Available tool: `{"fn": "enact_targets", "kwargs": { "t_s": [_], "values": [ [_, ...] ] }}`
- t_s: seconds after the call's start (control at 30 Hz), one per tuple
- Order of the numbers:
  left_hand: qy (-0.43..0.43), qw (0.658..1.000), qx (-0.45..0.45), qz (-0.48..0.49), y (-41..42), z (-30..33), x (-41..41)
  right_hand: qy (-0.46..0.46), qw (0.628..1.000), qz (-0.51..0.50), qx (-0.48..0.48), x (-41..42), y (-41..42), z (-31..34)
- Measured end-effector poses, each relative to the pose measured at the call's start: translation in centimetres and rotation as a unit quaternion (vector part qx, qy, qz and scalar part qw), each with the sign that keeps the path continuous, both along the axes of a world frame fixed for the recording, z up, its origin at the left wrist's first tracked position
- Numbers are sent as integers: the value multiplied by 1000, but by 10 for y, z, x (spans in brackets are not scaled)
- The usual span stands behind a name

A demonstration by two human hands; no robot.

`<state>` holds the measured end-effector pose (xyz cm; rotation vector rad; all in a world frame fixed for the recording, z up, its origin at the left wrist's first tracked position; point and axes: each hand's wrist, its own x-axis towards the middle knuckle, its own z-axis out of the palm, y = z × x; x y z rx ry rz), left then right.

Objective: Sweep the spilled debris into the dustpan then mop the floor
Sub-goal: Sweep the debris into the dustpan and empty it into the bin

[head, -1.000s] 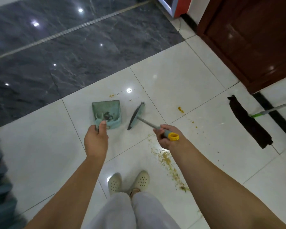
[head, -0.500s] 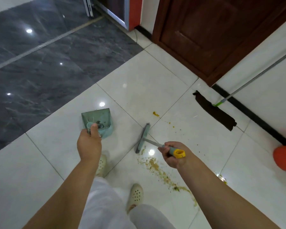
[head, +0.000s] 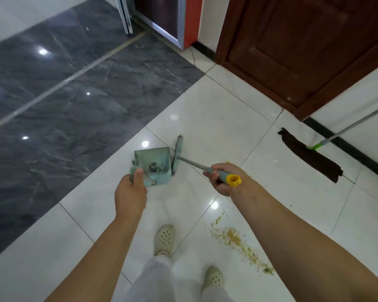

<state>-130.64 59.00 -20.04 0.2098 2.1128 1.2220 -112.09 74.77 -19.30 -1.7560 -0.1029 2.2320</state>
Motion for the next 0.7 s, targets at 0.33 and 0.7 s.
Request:
{"fn": "enact_targets", "kwargs": {
  "t_s": [0.33, 0.7],
  "values": [
    [-7, 997, -12, -74, 54, -14, -69, 30, 991, -127, 24, -104, 87, -44],
    [19, 994, -24, -103, 93, -24, -77, 33, 934, -354, -29, -66, 94, -45]
  ]
}}
